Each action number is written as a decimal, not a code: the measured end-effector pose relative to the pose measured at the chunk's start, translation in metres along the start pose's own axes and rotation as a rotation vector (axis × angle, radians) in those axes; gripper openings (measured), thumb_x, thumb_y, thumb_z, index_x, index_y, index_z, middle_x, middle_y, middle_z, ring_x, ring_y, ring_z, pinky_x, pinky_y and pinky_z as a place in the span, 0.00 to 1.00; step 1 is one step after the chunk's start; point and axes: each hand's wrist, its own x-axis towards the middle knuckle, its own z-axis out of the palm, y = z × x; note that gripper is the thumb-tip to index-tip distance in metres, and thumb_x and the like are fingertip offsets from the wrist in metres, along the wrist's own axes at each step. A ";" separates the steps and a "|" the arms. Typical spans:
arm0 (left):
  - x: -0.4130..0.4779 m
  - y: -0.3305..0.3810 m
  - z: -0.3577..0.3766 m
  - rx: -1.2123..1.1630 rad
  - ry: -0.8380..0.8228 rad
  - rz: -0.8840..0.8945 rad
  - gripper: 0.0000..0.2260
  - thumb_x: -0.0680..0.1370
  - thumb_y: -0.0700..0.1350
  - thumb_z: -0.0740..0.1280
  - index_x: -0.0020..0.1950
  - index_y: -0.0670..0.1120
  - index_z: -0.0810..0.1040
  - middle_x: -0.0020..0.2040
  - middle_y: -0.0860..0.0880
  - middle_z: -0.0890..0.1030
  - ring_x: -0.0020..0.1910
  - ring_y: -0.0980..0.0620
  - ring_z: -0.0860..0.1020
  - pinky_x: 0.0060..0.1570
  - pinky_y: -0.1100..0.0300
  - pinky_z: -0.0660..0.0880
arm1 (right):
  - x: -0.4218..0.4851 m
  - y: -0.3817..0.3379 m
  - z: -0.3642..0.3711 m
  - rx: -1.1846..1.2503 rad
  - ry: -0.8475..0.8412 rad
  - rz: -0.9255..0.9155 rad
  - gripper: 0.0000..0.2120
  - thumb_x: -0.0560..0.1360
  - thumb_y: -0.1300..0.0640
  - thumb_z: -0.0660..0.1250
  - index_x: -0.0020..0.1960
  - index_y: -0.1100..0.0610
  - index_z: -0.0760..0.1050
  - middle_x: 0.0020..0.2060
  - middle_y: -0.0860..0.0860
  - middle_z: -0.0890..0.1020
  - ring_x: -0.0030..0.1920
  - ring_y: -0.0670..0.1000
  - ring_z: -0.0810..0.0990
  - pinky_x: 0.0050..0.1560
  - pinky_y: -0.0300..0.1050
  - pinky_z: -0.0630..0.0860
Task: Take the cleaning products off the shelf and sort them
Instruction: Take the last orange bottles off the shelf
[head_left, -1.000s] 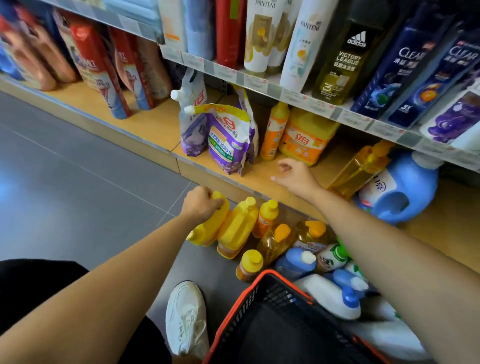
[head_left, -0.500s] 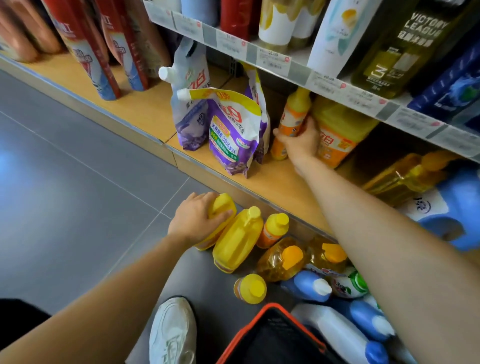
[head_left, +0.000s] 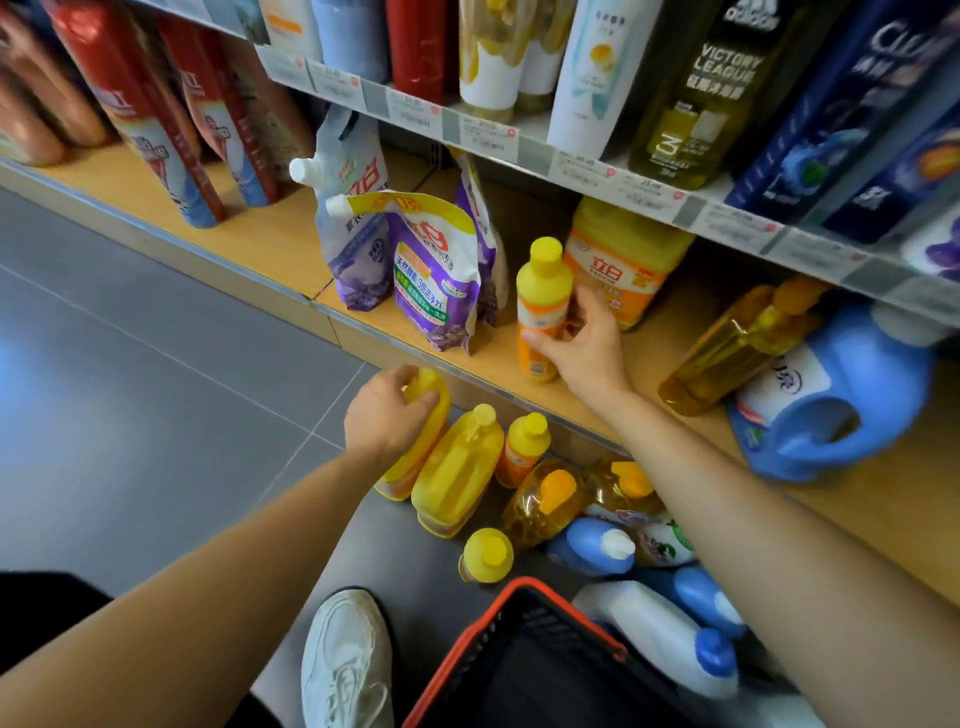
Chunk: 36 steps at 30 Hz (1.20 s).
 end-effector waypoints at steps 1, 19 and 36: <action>-0.004 0.008 -0.005 0.002 0.039 0.018 0.20 0.78 0.55 0.67 0.70 0.52 0.76 0.68 0.48 0.78 0.65 0.45 0.76 0.62 0.48 0.75 | -0.011 -0.006 -0.007 0.002 -0.013 -0.016 0.26 0.69 0.62 0.79 0.62 0.51 0.73 0.53 0.40 0.78 0.55 0.31 0.76 0.55 0.27 0.72; -0.150 0.188 -0.085 -0.752 -0.432 0.634 0.15 0.85 0.42 0.60 0.71 0.42 0.74 0.62 0.40 0.82 0.62 0.46 0.81 0.62 0.51 0.78 | -0.152 -0.112 -0.114 0.346 -0.255 0.150 0.20 0.72 0.63 0.74 0.62 0.57 0.77 0.52 0.47 0.85 0.52 0.43 0.82 0.53 0.39 0.78; -0.164 0.237 -0.046 -0.946 -0.086 0.360 0.12 0.80 0.53 0.69 0.57 0.48 0.84 0.45 0.52 0.87 0.47 0.52 0.85 0.40 0.59 0.82 | -0.196 -0.097 -0.181 0.022 -0.015 0.190 0.32 0.61 0.54 0.85 0.59 0.48 0.71 0.58 0.50 0.77 0.59 0.49 0.78 0.60 0.50 0.79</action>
